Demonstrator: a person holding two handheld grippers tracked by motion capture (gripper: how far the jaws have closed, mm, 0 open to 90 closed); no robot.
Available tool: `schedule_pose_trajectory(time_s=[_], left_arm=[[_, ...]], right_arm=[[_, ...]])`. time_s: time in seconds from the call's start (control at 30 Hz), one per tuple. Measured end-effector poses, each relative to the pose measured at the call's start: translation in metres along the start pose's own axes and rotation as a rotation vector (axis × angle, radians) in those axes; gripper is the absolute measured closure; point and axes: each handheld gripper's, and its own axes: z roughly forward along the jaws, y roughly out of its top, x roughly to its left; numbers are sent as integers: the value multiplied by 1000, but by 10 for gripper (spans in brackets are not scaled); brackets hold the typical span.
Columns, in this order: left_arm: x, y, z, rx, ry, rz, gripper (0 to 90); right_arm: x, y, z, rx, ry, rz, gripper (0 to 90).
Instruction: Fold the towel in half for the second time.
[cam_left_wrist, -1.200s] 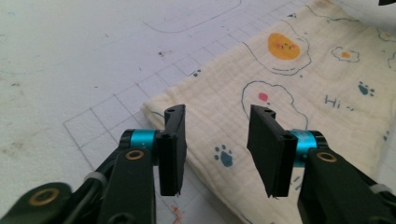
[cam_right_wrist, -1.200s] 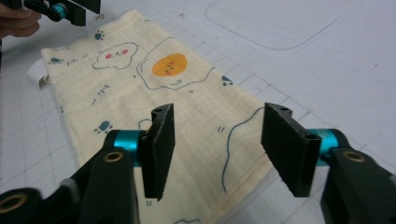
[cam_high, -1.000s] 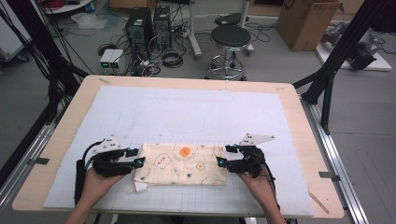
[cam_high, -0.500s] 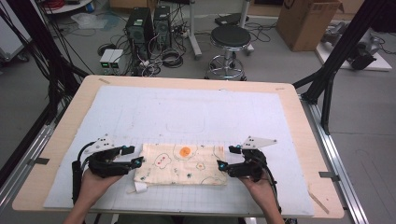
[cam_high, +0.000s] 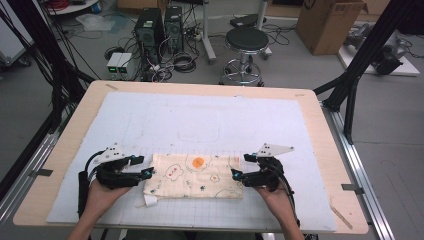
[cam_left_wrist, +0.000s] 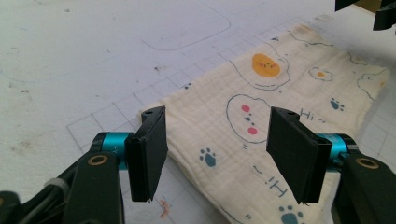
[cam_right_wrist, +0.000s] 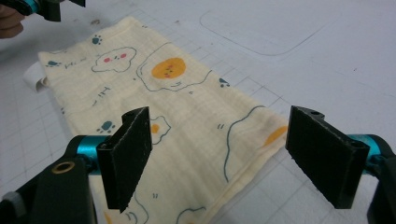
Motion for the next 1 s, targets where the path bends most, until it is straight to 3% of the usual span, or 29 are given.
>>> schedule_pose_trajectory(time_s=[0.1,0.3,0.37,0.53,0.6,0.8,0.9,1.0], left_arm=[[6,4,1,-8,10,-7,394],[17,11,6,-28,40,-43,438],[23,15,13,-3,71,-63,467],[31,20,24,1,82,-82,505],[37,20,34,24,80,-102,514],[40,21,49,88,71,-81,540],[37,20,55,132,85,-42,559],[38,19,56,136,68,-59,575]], right_arm=[[0,4,4,18,-30,-29,246],[-5,15,11,28,-13,-43,279],[-10,18,14,39,-15,-32,309],[-19,20,15,45,-32,-5,361],[-29,19,18,72,-57,44,368],[-41,17,26,90,-73,80,464],[-44,14,33,110,-75,100,470],[-45,12,41,144,-54,96,510]])
